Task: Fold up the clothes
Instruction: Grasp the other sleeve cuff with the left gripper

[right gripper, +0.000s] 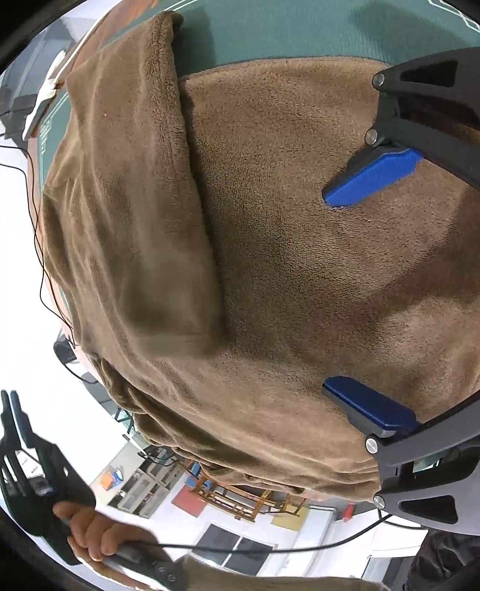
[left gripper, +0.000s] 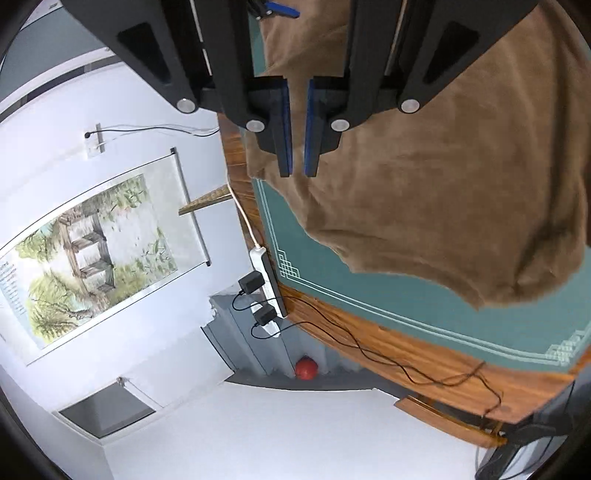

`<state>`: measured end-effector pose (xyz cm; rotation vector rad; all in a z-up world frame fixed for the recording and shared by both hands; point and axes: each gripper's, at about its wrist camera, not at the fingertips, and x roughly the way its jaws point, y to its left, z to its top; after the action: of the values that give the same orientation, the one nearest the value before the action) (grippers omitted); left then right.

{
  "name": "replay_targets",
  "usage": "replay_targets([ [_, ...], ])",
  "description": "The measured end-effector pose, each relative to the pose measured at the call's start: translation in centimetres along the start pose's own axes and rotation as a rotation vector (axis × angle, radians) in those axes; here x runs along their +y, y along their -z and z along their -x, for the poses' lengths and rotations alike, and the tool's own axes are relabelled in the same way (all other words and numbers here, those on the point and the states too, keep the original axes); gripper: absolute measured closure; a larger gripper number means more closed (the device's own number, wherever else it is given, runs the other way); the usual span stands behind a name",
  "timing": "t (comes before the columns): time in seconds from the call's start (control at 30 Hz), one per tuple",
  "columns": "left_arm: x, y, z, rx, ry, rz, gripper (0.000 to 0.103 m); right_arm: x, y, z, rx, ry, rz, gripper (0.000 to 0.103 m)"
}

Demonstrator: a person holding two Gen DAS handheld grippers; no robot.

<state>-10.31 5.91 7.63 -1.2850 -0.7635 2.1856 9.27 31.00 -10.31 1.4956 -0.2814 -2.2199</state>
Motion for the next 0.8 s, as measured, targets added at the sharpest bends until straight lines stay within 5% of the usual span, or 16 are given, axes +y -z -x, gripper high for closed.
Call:
replay_targets([
  [0.03,0.3,0.0,0.1,0.012,-0.007,0.0,0.095,0.0,0.0,0.0,0.001,0.003,-0.001,0.007],
  [0.1,1.8,1.1,-0.2,0.055,-0.023,0.016,0.073,0.2,-0.1,-0.2,0.0,0.008,-0.001,0.007],
  [0.13,2.5,1.6,-0.4,0.077,-0.029,0.027,0.048,0.2,-0.2,-0.2,0.0,0.008,-0.004,0.006],
  [0.17,3.1,2.5,-1.1,0.1,-0.029,0.046,0.035,0.2,-0.3,-0.2,0.0,0.008,-0.007,0.005],
  [0.43,8.5,9.7,-6.2,0.285,0.007,0.232,0.038,0.6,0.5,-0.2,0.011,0.024,0.014,0.001],
  [0.7,9.1,11.3,-9.4,0.34,0.048,0.3,0.039,0.2,1.3,0.7,0.01,0.023,0.014,0.001],
  [0.8,9.3,11.2,-10.1,0.336,0.079,0.331,0.056,0.3,1.4,0.7,0.003,0.021,0.019,0.001],
])
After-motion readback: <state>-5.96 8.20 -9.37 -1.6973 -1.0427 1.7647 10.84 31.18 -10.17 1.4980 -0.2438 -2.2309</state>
